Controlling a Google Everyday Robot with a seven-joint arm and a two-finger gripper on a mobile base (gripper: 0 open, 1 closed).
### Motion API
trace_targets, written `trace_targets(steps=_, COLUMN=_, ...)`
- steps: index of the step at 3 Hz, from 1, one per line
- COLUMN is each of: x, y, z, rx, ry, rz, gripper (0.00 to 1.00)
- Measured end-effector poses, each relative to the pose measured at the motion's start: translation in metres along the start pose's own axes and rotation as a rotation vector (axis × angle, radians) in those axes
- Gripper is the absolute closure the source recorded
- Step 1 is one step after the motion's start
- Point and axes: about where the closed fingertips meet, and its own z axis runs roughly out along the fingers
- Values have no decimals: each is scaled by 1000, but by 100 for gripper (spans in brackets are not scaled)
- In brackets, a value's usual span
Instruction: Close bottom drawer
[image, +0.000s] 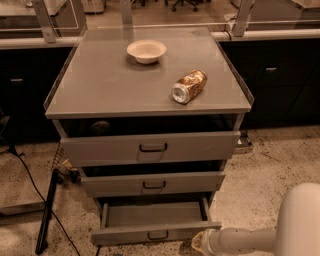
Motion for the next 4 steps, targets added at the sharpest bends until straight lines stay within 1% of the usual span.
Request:
trace_targets(steps=1, x=-3, y=-2, z=21, rx=10, ry=-41, rz=-20, gripper=100)
trace_targets(steps=2, x=-9, y=-4, z=36, rx=33, ry=-88, rz=-36, gripper=100)
trace_targets(steps=4, x=-18, y=-20, z=68, rx=97, ry=-150, rz=-79, gripper=100)
